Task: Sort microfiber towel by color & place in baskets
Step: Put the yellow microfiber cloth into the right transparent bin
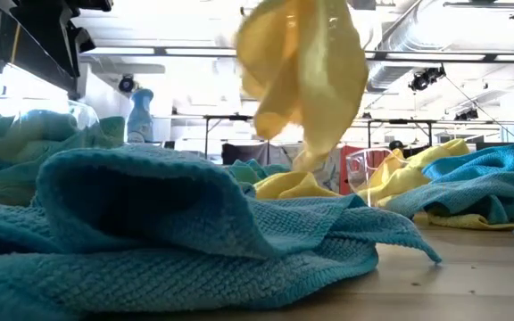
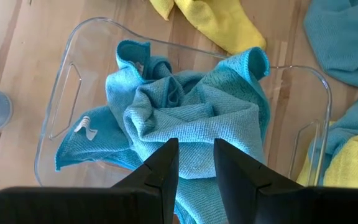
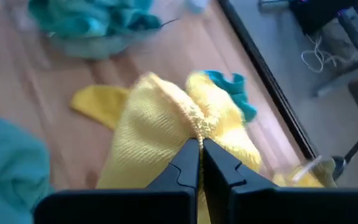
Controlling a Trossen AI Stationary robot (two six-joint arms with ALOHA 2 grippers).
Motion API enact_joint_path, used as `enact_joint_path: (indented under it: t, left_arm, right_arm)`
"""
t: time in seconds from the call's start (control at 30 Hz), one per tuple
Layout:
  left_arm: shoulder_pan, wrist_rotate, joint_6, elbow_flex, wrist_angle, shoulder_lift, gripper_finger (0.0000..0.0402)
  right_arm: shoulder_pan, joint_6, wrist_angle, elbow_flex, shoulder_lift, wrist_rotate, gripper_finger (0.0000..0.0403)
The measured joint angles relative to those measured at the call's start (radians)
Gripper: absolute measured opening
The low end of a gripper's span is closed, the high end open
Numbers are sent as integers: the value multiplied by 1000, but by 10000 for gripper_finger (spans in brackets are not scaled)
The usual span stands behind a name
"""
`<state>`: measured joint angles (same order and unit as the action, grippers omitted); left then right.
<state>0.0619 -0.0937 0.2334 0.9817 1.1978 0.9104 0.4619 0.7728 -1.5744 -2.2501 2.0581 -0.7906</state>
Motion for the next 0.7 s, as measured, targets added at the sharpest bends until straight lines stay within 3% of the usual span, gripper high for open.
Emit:
enact_joint_path:
  t: [0.43,0.6,0.7]
  left_arm:
    - [0,0,1,0,-53,0,90]
    - [0,-2,22,0,-69,0,90]
    - [0,-16,57,0,-78,0,90]
  right_arm:
    - [-169,355,30,661,-580,-108,0]
    - [-253,362,101,843,-780,-156,0]
    - [-316,273,186,931,-872,-171,0]
